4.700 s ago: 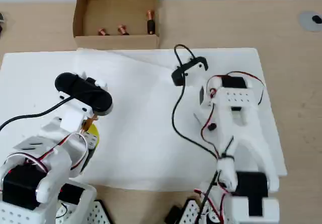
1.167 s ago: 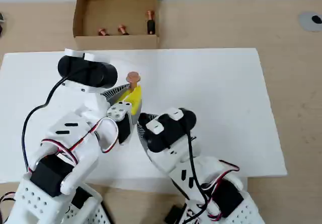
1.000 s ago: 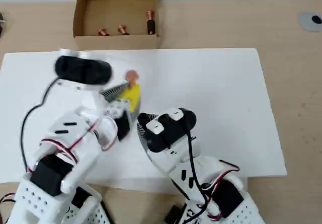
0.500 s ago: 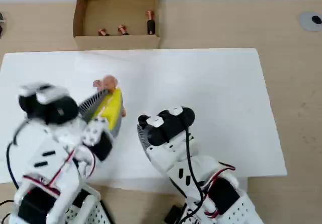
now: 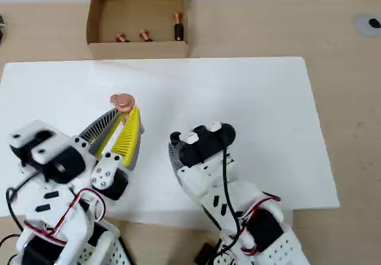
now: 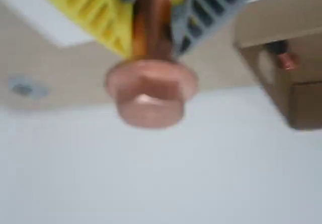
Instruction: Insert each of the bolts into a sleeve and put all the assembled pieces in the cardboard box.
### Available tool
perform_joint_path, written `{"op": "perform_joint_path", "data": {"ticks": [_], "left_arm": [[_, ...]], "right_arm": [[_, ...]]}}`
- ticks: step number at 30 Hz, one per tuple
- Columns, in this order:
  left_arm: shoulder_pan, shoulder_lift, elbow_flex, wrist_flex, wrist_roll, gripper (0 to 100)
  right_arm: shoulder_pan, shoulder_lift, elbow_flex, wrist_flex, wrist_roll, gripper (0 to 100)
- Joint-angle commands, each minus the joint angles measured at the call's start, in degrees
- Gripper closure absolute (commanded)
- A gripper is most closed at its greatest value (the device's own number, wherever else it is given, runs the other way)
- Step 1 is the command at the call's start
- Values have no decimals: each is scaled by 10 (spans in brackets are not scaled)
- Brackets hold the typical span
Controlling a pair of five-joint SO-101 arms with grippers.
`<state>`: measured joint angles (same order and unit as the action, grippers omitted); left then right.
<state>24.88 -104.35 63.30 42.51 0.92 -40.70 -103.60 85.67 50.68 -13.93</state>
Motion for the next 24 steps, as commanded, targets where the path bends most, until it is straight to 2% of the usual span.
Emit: {"op": "perform_joint_path", "data": {"ticks": [1, 10, 16, 24], "left_arm": [[4, -2, 28, -55, 56, 991], [4, -2, 154, -145, 139, 991], [4, -2, 174, -146, 183, 991], [39, -1, 154, -146, 185, 991]], "right_arm": [[7, -46, -2, -16, -4, 987], [6, -46, -2, -37, -5, 987], [7, -46, -2, -34, -5, 987], [7, -46, 10, -36, -5, 987]]}}
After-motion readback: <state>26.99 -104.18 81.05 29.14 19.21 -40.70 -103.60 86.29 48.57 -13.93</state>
